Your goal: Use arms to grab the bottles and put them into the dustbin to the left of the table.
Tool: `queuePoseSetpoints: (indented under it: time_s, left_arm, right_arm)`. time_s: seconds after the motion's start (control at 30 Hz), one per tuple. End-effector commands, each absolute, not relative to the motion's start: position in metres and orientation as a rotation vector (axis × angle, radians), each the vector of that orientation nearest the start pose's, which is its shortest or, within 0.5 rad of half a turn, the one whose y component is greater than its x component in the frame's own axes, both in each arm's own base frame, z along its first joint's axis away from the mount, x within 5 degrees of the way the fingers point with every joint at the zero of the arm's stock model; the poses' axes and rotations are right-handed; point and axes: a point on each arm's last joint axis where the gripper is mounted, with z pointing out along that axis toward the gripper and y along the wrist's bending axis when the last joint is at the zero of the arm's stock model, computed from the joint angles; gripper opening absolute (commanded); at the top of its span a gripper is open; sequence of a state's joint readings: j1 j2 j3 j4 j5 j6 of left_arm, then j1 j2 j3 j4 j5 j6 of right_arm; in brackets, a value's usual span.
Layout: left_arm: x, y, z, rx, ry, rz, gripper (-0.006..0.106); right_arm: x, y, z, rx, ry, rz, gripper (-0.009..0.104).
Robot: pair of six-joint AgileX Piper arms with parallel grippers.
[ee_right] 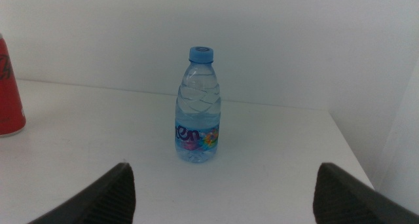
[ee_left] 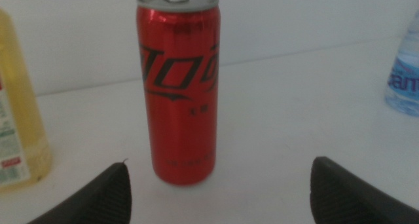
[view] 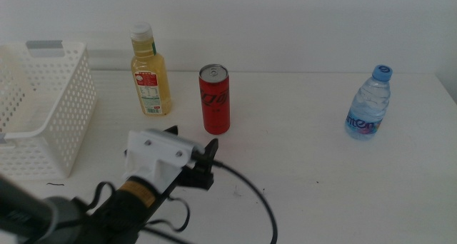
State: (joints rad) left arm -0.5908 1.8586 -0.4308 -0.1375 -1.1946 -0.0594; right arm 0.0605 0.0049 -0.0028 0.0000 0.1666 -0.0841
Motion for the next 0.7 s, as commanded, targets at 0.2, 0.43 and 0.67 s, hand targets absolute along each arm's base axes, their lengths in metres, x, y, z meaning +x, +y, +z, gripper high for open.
queuePoseSetpoints:
  time_s: [0.2, 0.43, 0.67]
  left_arm:
    - [0.275, -0.164, 0.134, 0.249, 1.639, -0.391, 0.093]
    - [0.297, -0.172, 0.139, 0.251, 1.669, -0.35, 0.093]
    - [0.32, -0.185, 0.124, 0.237, 1.676, -0.377, 0.093]
  right_arm:
    - [0.056, 0.003, 0.199, -0.125, 1.637, -0.03, 0.082]
    - [0.056, 0.003, 0.199, -0.125, 1.637, -0.03, 0.082]
    - [0.056, 0.003, 0.199, -0.125, 1.637, -0.03, 0.082]
